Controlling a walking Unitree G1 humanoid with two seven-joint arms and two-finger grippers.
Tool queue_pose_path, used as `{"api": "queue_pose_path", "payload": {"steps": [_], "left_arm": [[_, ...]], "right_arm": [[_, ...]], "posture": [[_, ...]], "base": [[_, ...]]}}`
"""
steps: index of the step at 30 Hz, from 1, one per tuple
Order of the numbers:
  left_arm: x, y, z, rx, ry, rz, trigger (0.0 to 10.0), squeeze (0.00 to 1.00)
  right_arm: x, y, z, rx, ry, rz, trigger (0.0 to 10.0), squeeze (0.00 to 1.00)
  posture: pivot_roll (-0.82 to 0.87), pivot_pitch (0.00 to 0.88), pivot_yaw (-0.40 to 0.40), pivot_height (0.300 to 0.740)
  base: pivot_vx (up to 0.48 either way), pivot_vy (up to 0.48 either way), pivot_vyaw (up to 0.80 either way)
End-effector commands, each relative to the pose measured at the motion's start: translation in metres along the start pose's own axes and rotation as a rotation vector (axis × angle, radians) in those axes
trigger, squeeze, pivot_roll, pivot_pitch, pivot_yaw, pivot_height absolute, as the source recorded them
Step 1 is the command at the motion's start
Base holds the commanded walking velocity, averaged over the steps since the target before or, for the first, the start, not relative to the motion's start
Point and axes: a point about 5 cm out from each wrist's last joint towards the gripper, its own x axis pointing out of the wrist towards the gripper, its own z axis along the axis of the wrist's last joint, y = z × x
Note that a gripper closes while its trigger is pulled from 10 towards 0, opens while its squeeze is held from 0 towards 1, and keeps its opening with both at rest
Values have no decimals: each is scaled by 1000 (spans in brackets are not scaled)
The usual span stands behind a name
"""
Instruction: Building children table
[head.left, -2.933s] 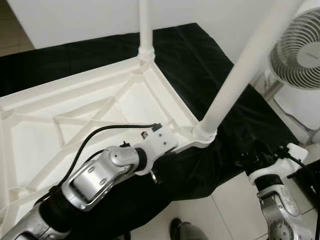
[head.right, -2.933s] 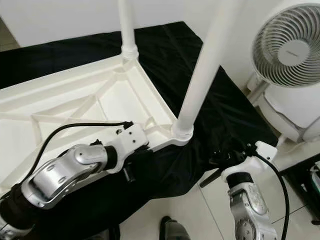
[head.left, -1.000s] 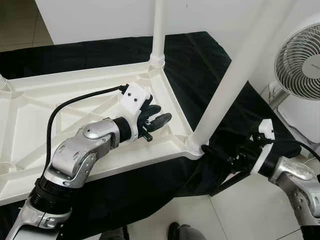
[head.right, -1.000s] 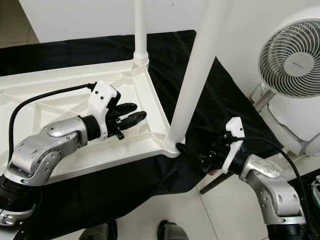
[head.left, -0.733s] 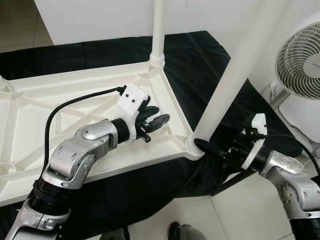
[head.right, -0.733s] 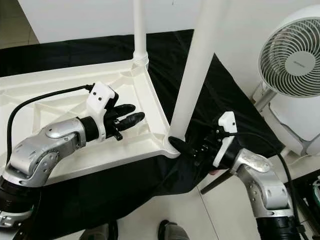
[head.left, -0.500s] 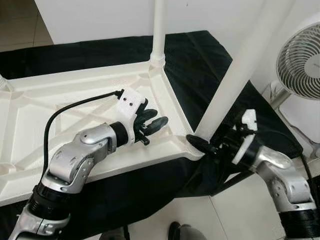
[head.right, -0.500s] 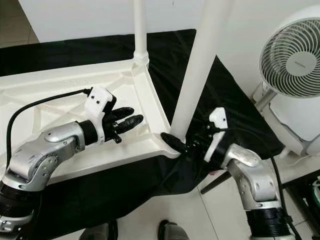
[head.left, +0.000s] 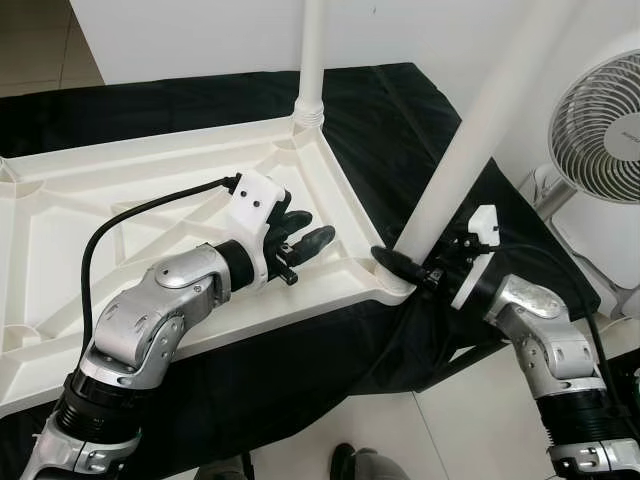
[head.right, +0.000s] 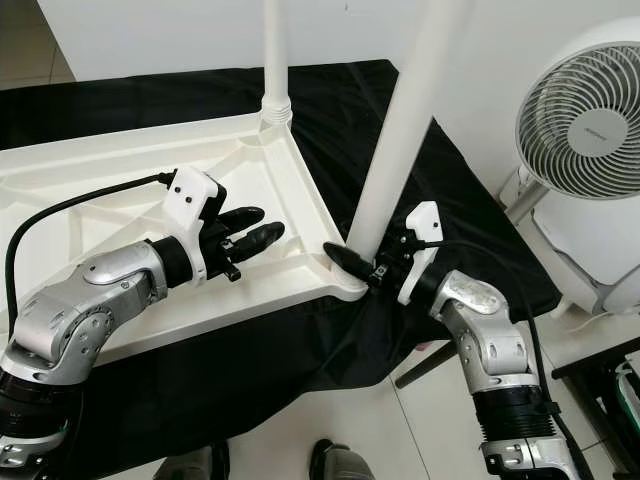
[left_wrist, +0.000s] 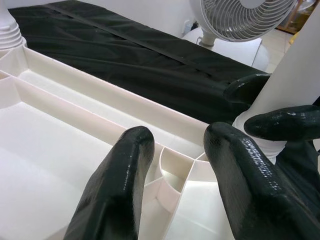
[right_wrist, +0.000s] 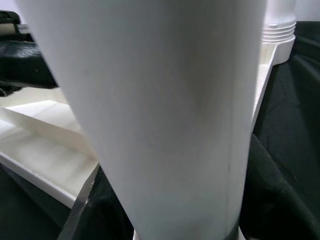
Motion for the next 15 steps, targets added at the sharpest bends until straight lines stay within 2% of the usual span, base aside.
{"api": "queue_pose_path", "payload": {"steps": [1,4,7,8,9,10,11,12,15], "left_arm": [[1,2,2,13,-18,8,10000,0],[1,2,2,5,-24,8,10000,0],[3,-6,-4,-22,-32,-19,10000,0],[4,-14,-9,-22,-46,-33,10000,0],[4,-14,-9,-22,-46,-33,10000,0],[7,-25,-16,16,-65,-36,10000,0],[7,-25,-16,16,-65,-36,10000,0],[8,-32,-20,21,-65,-53,10000,0],[10,-41,-28,34,-49,-59,10000,0]], "right_arm": [[-12,-13,-4,-1,33,-74,0,0],[-14,-15,-5,-1,35,-87,0,0],[-18,-18,-9,-5,40,-111,0,0],[-20,-18,-11,-5,46,-136,1294,0],[-20,-18,-11,-5,46,-136,1294,0],[-22,-20,-16,5,53,-186,10000,0],[-22,-20,-16,5,53,-186,10000,0],[-23,-20,-18,10,52,-217,10000,0],[-24,-20,-20,14,43,-265,10000,0]], "posture": [[64,186,-65,740],[64,186,-65,740],[45,195,-59,740],[33,197,-52,740],[33,197,-52,740],[34,201,-51,740],[34,201,-51,740],[38,206,-43,740],[43,208,-40,740]], "base": [[0,0,0],[0,0,0],[0,0,0],[0,0,0],[0,0,0],[0,0,0],[0,0,0],[0,0,0],[0,0,0]]}}
